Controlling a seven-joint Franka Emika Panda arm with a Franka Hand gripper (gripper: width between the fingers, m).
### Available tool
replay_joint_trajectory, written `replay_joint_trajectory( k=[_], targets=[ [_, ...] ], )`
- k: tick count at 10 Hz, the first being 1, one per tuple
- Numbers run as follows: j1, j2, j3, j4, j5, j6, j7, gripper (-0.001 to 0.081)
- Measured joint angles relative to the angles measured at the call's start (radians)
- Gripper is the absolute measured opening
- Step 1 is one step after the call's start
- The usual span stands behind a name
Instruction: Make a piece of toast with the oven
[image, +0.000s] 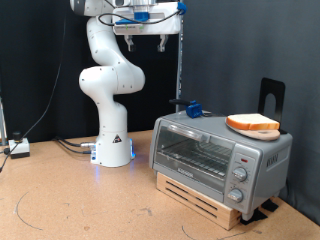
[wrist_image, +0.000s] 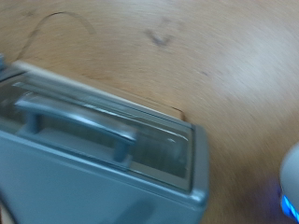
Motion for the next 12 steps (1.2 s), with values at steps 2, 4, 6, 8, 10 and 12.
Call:
replay_joint_trajectory(
  k=[2,4,6,8,10,12],
  targets=[
    [0.056,-0.041,-0.017,-0.049,0.007,0.059,-0.201,0.0807],
    [0.112,-0.048,-0.056,-0.085,0.006,0.096,-0.403,0.0807],
    [0.116,-0.048,-0.062,-0.085,0.046,0.095,-0.410,0.0807],
    [0.183,-0.039,-0.137,-0.077,0.113,0.095,-0.630,0.0807],
    [0.219,-0.012,-0.171,-0.061,0.124,0.094,-0.677,0.0807],
    [0.236,-0.017,-0.194,-0.061,0.174,0.096,-0.774,0.0807]
  ],
)
